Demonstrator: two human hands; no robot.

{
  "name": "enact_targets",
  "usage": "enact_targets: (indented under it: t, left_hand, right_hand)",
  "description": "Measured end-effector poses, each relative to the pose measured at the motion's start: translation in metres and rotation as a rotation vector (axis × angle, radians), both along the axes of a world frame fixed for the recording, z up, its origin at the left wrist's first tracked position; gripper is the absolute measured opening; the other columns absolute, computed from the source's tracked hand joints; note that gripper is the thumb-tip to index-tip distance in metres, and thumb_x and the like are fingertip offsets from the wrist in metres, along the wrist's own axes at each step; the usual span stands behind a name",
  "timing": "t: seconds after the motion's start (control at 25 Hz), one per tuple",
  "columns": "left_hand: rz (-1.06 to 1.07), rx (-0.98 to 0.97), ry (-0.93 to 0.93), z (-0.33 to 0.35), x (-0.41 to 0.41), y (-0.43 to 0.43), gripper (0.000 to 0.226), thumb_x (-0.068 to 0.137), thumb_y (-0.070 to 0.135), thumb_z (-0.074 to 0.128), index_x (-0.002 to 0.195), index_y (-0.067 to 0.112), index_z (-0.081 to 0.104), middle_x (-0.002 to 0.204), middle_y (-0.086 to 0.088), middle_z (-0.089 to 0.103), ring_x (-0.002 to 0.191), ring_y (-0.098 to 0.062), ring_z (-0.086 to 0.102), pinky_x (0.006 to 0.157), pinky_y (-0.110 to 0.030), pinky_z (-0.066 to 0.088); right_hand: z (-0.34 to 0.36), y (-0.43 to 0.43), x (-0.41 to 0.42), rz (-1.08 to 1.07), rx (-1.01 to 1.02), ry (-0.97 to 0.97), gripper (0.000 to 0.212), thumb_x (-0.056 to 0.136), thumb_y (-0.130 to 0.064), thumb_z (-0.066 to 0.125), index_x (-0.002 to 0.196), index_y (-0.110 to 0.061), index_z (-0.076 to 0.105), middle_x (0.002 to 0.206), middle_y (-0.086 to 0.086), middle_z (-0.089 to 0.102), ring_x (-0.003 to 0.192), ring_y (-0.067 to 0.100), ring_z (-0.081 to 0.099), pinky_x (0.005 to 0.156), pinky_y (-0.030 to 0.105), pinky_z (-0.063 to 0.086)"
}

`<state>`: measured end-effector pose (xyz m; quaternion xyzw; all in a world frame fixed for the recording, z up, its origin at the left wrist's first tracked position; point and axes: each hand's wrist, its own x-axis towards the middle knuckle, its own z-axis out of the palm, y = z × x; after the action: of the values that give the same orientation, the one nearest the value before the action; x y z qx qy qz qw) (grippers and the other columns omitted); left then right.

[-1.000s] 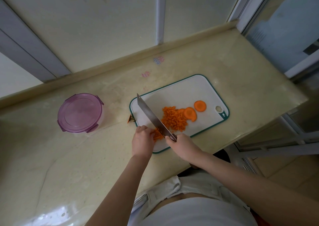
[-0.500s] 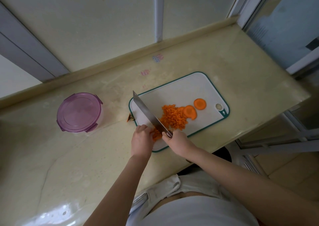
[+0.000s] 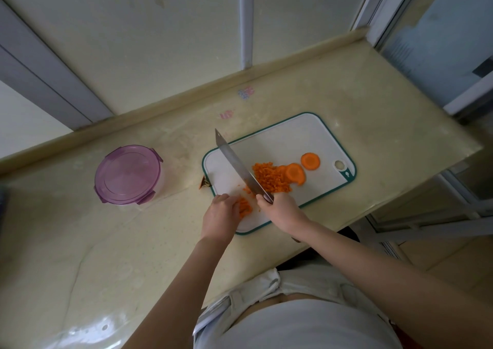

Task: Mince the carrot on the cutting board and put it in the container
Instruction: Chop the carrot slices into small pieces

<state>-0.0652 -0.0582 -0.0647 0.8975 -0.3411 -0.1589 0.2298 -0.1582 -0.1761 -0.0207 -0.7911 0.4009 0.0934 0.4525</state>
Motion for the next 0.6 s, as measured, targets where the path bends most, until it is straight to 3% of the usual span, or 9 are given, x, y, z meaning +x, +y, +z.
enact_targets:
  t: [0.12,0.24,0.4,0.6]
  left_hand:
    - [-0.041,-0.043,0.060,0.003,-0.001,0.003,0.029,0.091,0.017,0.056,0.118,0.011,0.061,0.106,-0.010,0.058,0.103,-0.025,0.051,0.084,-0.030,0.043]
    - [-0.112,0.031,0.057,-0.001,-0.004,0.007,0.048,0.089,0.026,0.060,0.134,0.014,0.047,0.119,-0.005,0.049,0.113,-0.022,0.043,0.096,-0.026,0.035]
    - [-0.068,0.020,0.039,-0.007,-0.009,0.010,0.048,0.088,0.020,0.059,0.133,0.008,0.045,0.118,-0.009,0.048,0.114,-0.024,0.041,0.098,-0.025,0.031]
    - [-0.004,-0.033,0.042,-0.011,-0.011,0.008,0.041,0.084,0.013,0.064,0.124,0.004,0.055,0.107,-0.013,0.053,0.107,-0.028,0.046,0.092,-0.029,0.036]
  right_hand:
    - [0.002,-0.005,-0.007,-0.005,-0.009,0.000,0.044,0.096,-0.034,0.051,0.057,-0.016,0.040,0.059,0.000,0.045,0.058,0.018,0.046,0.050,0.024,0.032]
    - [0.003,-0.005,-0.014,0.011,0.025,0.014,0.042,0.096,-0.037,0.050,0.060,-0.016,0.039,0.057,-0.001,0.043,0.049,0.014,0.042,0.045,0.022,0.030]
    - [0.005,0.004,-0.018,0.049,0.071,0.038,0.042,0.096,-0.039,0.049,0.062,-0.016,0.040,0.054,0.001,0.042,0.044,0.014,0.040,0.043,0.021,0.031]
    - [-0.001,0.014,-0.015,0.068,0.084,0.080,0.043,0.096,-0.040,0.048,0.062,-0.014,0.041,0.056,0.002,0.043,0.047,0.016,0.041,0.045,0.024,0.033]
